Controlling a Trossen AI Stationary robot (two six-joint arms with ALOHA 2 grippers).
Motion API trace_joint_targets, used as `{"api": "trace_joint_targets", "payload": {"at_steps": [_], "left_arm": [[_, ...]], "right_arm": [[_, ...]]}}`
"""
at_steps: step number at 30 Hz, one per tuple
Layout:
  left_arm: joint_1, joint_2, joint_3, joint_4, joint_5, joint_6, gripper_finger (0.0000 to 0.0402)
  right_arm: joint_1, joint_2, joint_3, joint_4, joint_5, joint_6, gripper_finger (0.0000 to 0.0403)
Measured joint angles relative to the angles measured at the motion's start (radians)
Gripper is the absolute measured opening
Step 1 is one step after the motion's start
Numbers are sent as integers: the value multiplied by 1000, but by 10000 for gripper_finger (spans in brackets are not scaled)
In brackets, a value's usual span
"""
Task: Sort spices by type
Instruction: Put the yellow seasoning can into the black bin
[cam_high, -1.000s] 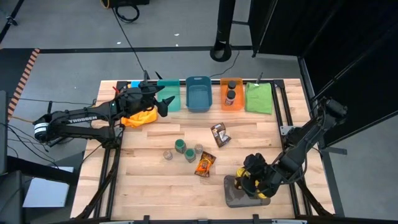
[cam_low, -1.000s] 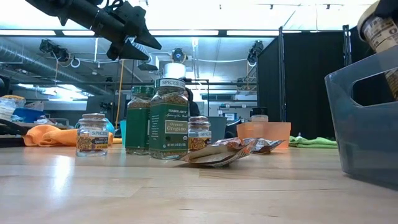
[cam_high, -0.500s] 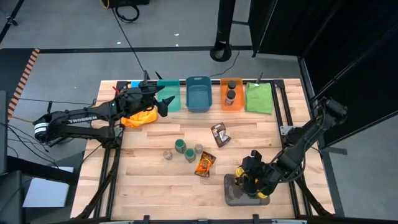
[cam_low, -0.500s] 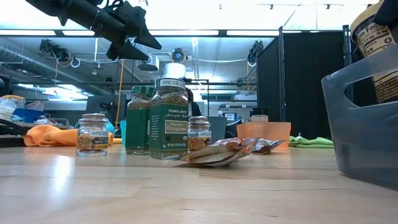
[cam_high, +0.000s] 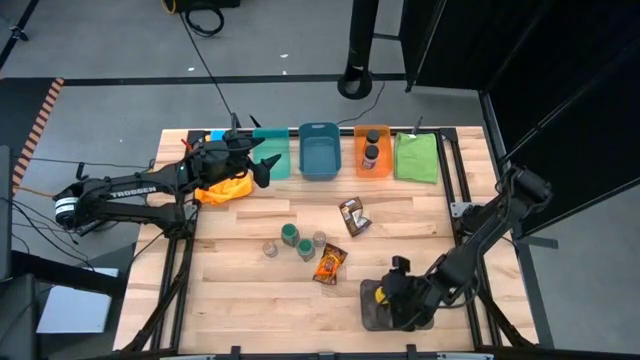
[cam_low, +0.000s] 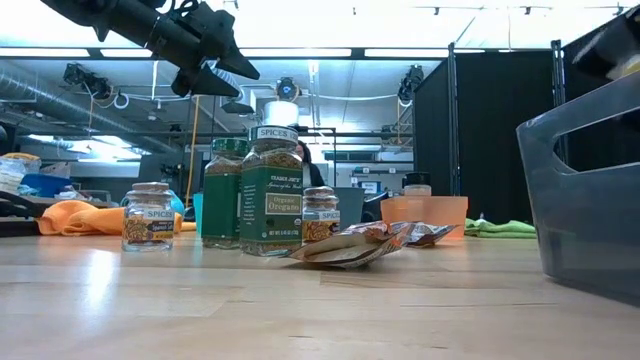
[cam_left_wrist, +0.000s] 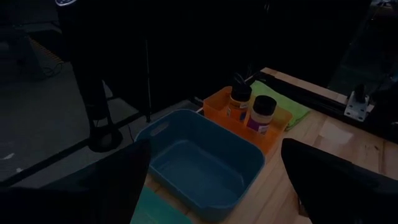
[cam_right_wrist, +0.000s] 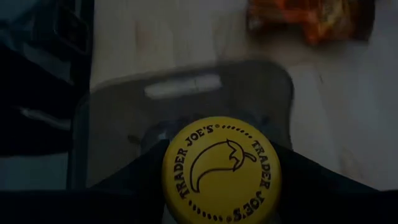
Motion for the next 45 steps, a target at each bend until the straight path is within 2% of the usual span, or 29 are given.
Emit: {"api": "trace_joint_targets", "payload": {"at_steps": [7,19,26,35,45], "left_arm": [[0,0,0,0,0,0,369],[0,0,0,0,-3,0,369],[0,0,0,0,-4,0,369],[0,0,0,0,-4,0,369],[0,0,0,0,-4,0,369]], "right_arm": [[0,60,5,88,37,-30,237],[7,65,35,51,126,-10,236],[24,65,36,-8,261,44,236],[26,65,37,-6,263,58,237],[26,65,34,3,230,87,265]]}}
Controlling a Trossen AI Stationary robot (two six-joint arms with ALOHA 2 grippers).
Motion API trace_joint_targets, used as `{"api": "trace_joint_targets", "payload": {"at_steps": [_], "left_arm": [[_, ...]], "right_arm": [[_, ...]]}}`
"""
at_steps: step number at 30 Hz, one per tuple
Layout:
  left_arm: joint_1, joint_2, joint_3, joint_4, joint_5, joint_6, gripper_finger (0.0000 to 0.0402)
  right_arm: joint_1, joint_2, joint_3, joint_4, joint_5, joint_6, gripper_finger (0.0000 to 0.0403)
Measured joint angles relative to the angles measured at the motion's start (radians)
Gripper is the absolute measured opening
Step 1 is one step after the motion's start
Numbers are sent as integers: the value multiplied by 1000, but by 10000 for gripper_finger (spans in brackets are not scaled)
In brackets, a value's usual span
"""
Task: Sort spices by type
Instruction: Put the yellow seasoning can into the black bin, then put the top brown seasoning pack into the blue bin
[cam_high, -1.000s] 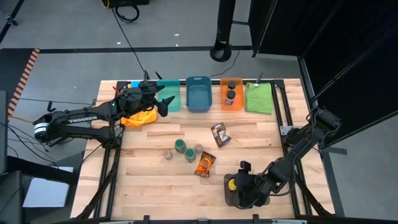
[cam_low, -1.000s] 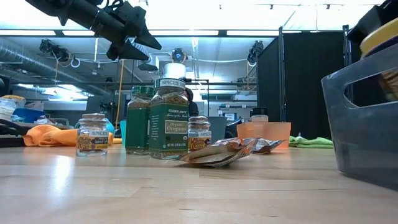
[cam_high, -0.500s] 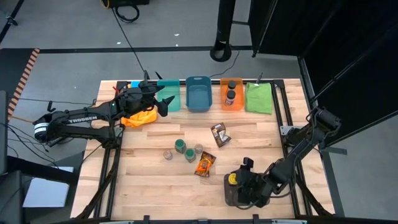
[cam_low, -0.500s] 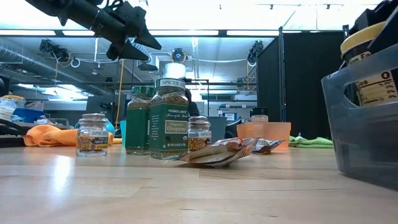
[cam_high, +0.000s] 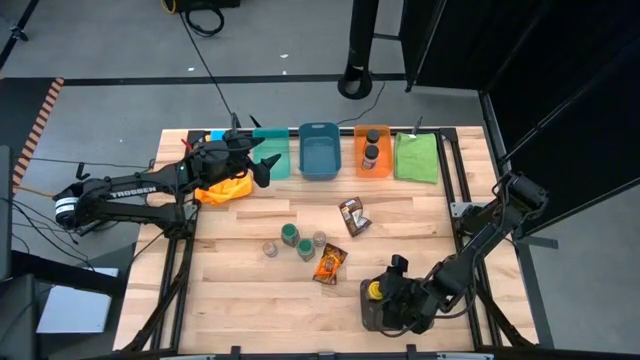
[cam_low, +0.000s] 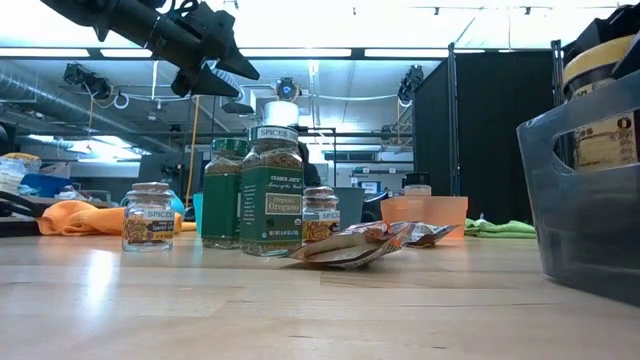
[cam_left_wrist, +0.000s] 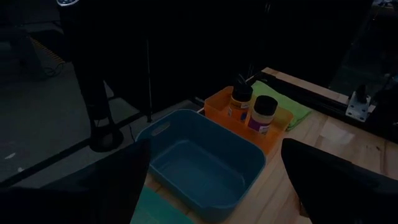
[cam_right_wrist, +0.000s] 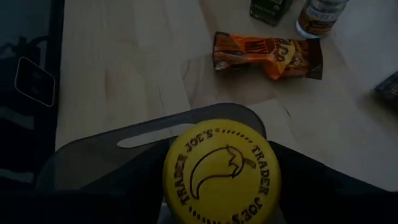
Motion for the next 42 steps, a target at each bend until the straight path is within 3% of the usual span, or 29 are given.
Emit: {"api": "trace_joint_targets", "payload": {"at_steps": [18,28,34,42], "left_arm": [[0,0,0,0,0,3,369],[0,0,0,0,1,4,369],[0,0,0,0,1,4,369],[0,0,0,0,1,4,369]], "right_arm": [[0,0,-17,36,-22,60,281],[-4,0,-17,35,-25,74,326],[-21,-1,31,-18,-28,47,346],[-52,-2,134,-164,-61,-8,344]]}}
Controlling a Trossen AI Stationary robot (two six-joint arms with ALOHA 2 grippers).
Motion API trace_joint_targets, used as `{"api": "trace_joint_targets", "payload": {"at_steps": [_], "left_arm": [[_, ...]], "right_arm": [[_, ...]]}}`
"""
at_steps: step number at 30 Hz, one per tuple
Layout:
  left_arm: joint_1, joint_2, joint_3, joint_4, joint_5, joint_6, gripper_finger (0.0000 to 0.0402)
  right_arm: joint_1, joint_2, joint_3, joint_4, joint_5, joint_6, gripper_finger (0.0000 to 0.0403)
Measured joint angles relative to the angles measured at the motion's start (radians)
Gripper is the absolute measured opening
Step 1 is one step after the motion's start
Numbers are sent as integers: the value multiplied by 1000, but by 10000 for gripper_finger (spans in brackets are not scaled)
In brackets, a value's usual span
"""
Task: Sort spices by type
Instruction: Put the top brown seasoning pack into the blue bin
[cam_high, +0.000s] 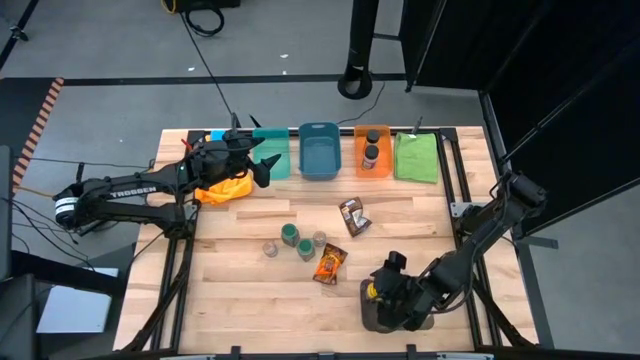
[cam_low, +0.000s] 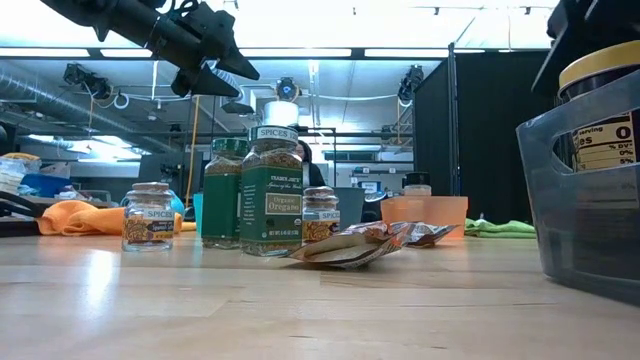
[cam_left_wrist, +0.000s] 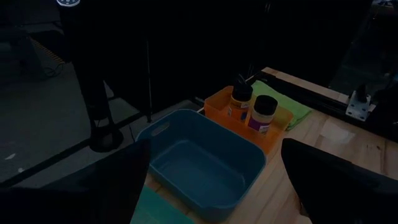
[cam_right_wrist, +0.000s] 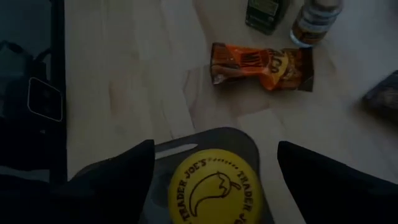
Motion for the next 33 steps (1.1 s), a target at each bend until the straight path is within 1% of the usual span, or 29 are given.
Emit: {"api": "trace_joint_targets", "payload": {"at_steps": [5,9,13,18,21,25,33], "left_arm": [[0,0,0,0,0,-2,369],[0,0,0,0,0,-3,369],[0,0,0,0,0,-9,369],[0,0,0,0,0,-11,369],[0,0,0,0,0,-11,369],[0,0,0,0,0,-11,369],[0,0,0,0,0,-11,369]], "right_arm": [[-34,-38,61,-190,-1,0,340],[-99,-112,78,-323,-1,9,333],[-208,-191,78,-388,6,10,325],[-392,-239,78,-394,7,-3,318],[-487,-232,78,-394,-3,-47,319],[-586,-187,78,-382,-57,-101,320],[-699,-32,78,-316,-159,-122,320]]}}
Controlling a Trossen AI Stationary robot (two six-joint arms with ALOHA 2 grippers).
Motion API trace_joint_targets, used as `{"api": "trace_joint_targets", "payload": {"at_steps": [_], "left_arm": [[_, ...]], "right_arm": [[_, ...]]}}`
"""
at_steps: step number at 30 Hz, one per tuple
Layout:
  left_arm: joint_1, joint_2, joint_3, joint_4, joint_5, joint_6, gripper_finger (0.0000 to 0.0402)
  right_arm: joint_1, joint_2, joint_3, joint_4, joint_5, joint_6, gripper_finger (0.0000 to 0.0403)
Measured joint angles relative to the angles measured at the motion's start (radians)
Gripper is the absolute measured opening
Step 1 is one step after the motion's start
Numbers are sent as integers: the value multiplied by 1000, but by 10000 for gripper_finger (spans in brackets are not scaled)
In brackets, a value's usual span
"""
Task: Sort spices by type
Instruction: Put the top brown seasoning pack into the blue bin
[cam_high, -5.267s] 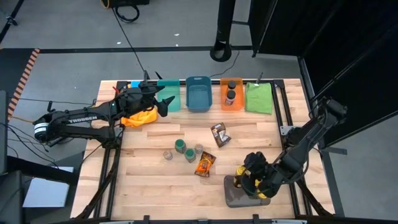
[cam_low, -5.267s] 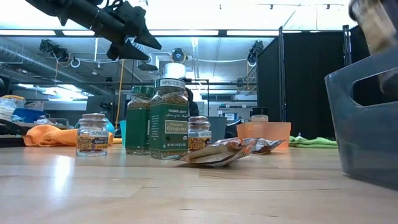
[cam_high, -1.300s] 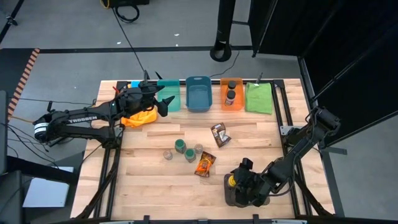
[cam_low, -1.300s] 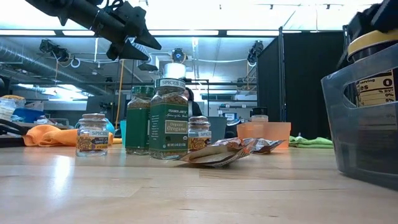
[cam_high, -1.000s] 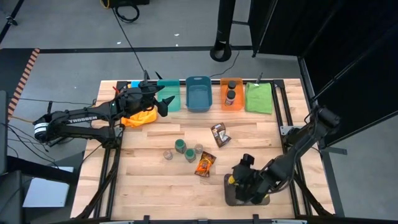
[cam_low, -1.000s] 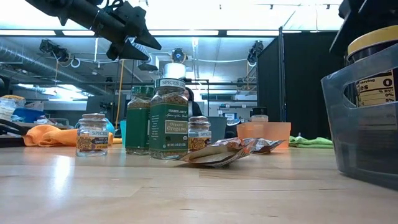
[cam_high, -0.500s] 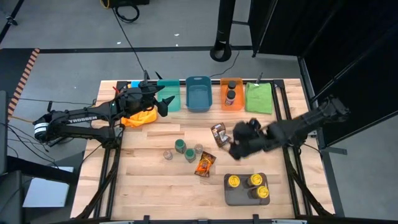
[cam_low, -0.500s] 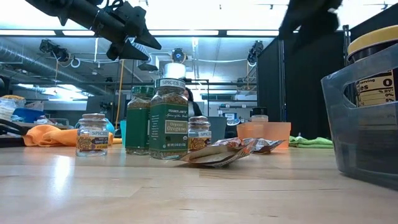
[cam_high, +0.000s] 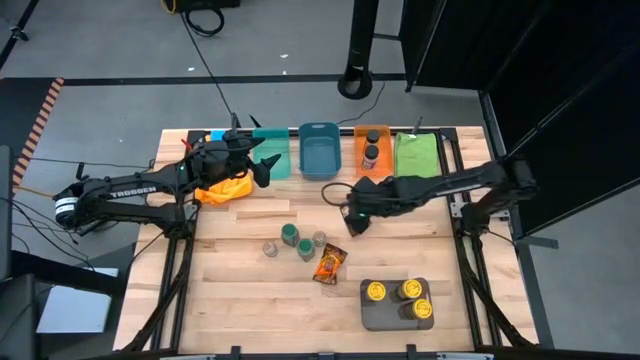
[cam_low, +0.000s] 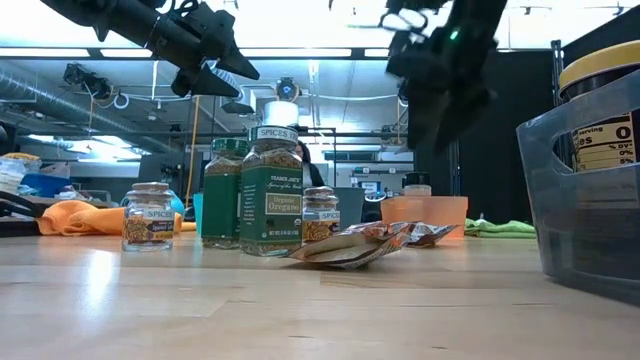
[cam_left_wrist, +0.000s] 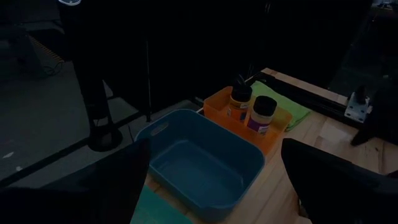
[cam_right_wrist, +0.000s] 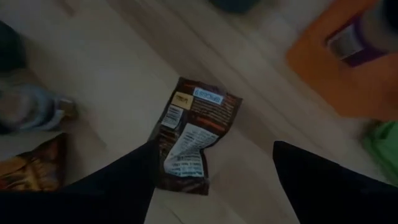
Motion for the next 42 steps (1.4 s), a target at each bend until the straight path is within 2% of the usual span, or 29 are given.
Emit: {"api": "trace_joint_targets", "payload": {"at_steps": [6,11,16,22,30,36,42], "left_arm": [[0,0,0,0,0,0,369],[0,0,0,0,0,0,369],[0,0,0,-1,0,0,369],[0,0,0,-5,0,0,369],[0,0,0,-9,0,6,369],[0,0,0,-9,0,6,369],[0,0,0,-8,0,6,369]], "right_arm": [[-53,105,0,21,-50,3,322],[-109,170,-9,53,-140,-3,316],[-160,218,-11,73,-160,-9,313],[-200,254,-11,185,-279,-31,311],[-210,284,-11,204,-296,-49,290],[-209,284,-11,228,-314,-67,242],[-209,284,-11,230,-328,-76,134]]}}
